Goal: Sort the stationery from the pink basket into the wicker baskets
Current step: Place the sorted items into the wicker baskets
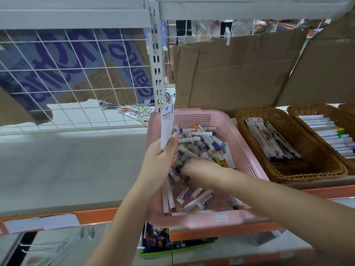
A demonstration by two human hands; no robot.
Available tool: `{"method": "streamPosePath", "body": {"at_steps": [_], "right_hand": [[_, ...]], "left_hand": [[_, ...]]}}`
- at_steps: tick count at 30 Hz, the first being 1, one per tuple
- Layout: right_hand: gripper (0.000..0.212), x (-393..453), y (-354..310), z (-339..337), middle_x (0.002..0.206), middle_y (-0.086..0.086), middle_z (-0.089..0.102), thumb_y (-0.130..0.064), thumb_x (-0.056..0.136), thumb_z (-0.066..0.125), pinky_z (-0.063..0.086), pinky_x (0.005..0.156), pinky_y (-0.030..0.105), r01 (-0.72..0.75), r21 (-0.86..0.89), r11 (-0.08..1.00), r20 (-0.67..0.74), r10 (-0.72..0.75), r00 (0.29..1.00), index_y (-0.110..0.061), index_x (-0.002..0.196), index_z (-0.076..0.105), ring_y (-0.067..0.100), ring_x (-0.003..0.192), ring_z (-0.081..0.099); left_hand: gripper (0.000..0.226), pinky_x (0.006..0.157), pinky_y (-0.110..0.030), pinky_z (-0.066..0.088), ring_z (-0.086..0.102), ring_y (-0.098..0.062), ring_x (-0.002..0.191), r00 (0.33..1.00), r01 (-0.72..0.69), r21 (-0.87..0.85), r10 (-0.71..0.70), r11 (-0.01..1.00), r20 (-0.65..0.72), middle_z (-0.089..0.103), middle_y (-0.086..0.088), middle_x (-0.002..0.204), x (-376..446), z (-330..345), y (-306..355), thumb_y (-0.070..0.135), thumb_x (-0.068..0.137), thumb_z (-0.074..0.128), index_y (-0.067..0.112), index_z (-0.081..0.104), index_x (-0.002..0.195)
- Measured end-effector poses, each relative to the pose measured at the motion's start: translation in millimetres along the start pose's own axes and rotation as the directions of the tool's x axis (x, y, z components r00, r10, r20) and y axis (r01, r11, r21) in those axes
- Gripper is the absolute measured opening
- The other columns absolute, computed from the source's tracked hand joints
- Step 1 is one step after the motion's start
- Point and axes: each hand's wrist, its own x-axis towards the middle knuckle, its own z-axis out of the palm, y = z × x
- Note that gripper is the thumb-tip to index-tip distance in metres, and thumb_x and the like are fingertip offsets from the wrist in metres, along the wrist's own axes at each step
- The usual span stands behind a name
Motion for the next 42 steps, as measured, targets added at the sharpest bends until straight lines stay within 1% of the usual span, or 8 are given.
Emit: {"method": "streamPosePath", "body": {"at_steps": [5,8,13,18,22,27,30,42], "right_hand": [[0.018,-4,14,-19,0.095,0.006,0.068,-0.011,0.090,0.054,0.052,0.078,0.038,-0.003,0.154,0.988,-0.083,0.016,0.996,-0.007,0.098,0.070,0.021,0.084,0.062],[0.029,4,20,-30,0.116,0.004,0.058,-0.013,0.090,0.055,0.047,0.086,0.034,-0.015,0.202,0.979,-0.244,0.066,0.968,-0.014,0.118,0.060,0.020,0.106,0.053],[0.045,31,0,-22,0.136,0.004,0.042,-0.020,0.091,0.054,0.036,0.076,0.029,0.115,0.106,0.988,-0.187,-0.093,0.978,-0.018,0.135,0.046,0.024,0.117,0.044],[0.035,27,5,-21,0.137,0.007,0.039,-0.021,0.096,0.050,0.041,0.089,0.034,0.087,0.002,0.996,-0.129,-0.086,0.988,-0.013,0.130,0.051,0.027,0.120,0.041],[0.023,17,15,-24,0.126,0.004,0.044,-0.020,0.097,0.049,0.039,0.079,0.029,0.085,-0.018,0.996,-0.133,-0.087,0.987,-0.012,0.117,0.056,0.022,0.112,0.044],[0.026,9,21,-24,0.132,0.002,0.044,-0.025,0.098,0.046,0.043,0.092,0.037,0.091,-0.038,0.995,-0.109,-0.094,0.990,-0.015,0.119,0.057,0.021,0.116,0.040],[0.030,4,28,-25,0.125,-0.001,0.046,-0.031,0.099,0.043,0.044,0.091,0.038,0.074,-0.088,0.993,-0.053,-0.078,0.996,-0.020,0.122,0.058,0.020,0.115,0.039],[0.024,33,-7,-24,0.111,0.002,0.058,-0.025,0.092,0.058,0.041,0.075,0.029,0.168,0.288,0.943,-0.260,-0.092,0.961,-0.014,0.114,0.059,0.018,0.099,0.053]], "left_hand": [[0.047,0.044,-0.018,0.018,0.019,-0.008,0.046,0.999,-0.012,-0.015,0.011,1.000,-0.047,0.024,0.011,0.049,3,-7,3,0.025,0.100,0.043,0.022,0.029,0.055],[0.051,0.044,-0.017,0.018,0.019,-0.006,0.044,0.998,-0.004,-0.031,0.002,1.000,-0.070,0.024,0.012,0.048,5,-13,4,0.026,0.100,0.043,0.026,0.033,0.049],[0.044,0.042,-0.015,0.019,0.020,-0.005,0.043,0.996,0.004,-0.040,-0.008,0.999,-0.094,0.025,0.013,0.047,9,-16,7,0.023,0.101,0.042,0.018,0.032,0.058],[0.042,0.044,-0.020,0.018,0.021,-0.007,0.043,0.993,0.027,-0.029,-0.030,0.999,-0.114,0.026,0.010,0.046,14,-16,7,0.023,0.101,0.042,0.014,0.030,0.062],[0.040,0.046,-0.023,0.016,0.018,-0.009,0.045,0.993,0.035,-0.065,-0.042,0.997,-0.112,0.022,0.006,0.049,15,-17,7,0.023,0.101,0.042,0.014,0.030,0.064],[0.046,0.042,-0.017,0.019,0.017,-0.009,0.044,0.994,0.024,-0.110,-0.036,0.994,-0.105,0.020,0.004,0.051,16,-23,8,0.021,0.100,0.042,0.018,0.032,0.056],[0.051,0.050,-0.028,0.015,0.016,-0.014,0.050,0.995,0.017,-0.109,-0.028,0.994,-0.098,0.021,0.003,0.051,17,-26,8,0.025,0.100,0.043,0.024,0.034,0.049],[0.054,0.044,-0.022,0.018,0.019,-0.009,0.044,0.995,-0.016,-0.149,0.002,0.989,-0.097,0.025,0.008,0.046,24,-31,5,0.024,0.101,0.043,0.028,0.036,0.047]]}}
